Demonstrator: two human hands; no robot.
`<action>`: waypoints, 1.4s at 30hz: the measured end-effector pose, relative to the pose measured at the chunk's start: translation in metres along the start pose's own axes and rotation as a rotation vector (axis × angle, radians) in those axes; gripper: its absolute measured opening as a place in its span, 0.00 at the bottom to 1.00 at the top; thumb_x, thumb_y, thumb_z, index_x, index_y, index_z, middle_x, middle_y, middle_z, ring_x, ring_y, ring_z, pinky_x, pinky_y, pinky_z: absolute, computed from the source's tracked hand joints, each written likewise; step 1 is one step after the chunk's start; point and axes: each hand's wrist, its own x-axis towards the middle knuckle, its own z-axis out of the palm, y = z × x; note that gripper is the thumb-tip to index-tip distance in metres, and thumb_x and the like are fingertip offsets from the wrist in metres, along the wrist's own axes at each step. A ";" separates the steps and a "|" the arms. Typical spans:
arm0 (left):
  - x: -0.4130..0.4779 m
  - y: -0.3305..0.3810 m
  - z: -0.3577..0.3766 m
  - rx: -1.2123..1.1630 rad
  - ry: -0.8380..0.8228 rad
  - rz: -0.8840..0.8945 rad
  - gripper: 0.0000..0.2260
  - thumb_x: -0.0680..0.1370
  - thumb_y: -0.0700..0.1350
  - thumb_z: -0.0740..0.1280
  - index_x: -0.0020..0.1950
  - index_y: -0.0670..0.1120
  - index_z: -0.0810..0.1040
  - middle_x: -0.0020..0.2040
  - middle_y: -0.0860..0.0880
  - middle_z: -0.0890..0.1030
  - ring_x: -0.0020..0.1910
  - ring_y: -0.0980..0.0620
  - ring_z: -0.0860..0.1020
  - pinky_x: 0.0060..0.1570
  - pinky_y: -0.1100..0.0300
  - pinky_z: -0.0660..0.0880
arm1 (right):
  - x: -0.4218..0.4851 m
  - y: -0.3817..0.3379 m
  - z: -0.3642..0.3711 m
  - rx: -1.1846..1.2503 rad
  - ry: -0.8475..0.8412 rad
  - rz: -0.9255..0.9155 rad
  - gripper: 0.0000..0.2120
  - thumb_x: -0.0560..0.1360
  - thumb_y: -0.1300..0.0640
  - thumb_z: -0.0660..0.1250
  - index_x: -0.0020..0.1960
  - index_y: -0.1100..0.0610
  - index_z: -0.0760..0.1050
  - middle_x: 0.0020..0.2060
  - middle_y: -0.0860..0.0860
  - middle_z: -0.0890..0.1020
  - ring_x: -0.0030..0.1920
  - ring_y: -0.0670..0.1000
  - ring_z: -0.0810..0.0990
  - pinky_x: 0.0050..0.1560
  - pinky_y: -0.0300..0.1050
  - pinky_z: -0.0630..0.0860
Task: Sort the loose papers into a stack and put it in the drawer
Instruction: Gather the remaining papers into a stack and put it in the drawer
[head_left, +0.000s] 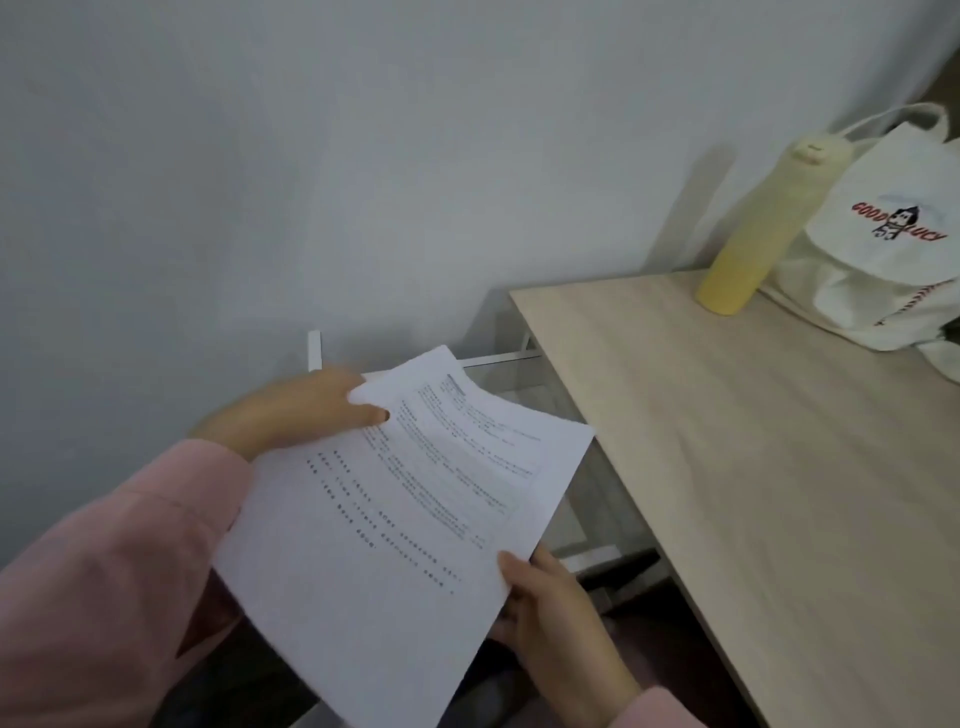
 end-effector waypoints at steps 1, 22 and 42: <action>0.003 -0.001 -0.002 0.064 -0.046 -0.020 0.14 0.78 0.53 0.62 0.61 0.52 0.74 0.61 0.50 0.76 0.58 0.49 0.74 0.58 0.56 0.69 | 0.003 0.003 0.002 0.065 -0.024 0.058 0.16 0.78 0.66 0.56 0.62 0.57 0.74 0.54 0.57 0.83 0.46 0.55 0.83 0.34 0.46 0.80; 0.093 -0.001 0.106 -0.291 0.132 -0.327 0.32 0.78 0.48 0.61 0.76 0.43 0.49 0.77 0.40 0.46 0.76 0.41 0.47 0.73 0.45 0.56 | 0.108 0.000 0.007 0.410 0.325 0.089 0.19 0.79 0.69 0.52 0.69 0.63 0.65 0.44 0.58 0.77 0.51 0.61 0.73 0.56 0.56 0.70; 0.114 -0.028 0.122 -1.113 0.451 -0.618 0.24 0.73 0.38 0.64 0.68 0.37 0.65 0.53 0.40 0.72 0.50 0.42 0.72 0.47 0.52 0.70 | 0.093 -0.023 -0.027 0.344 0.422 0.145 0.06 0.73 0.67 0.60 0.48 0.62 0.74 0.38 0.55 0.74 0.36 0.51 0.71 0.38 0.39 0.66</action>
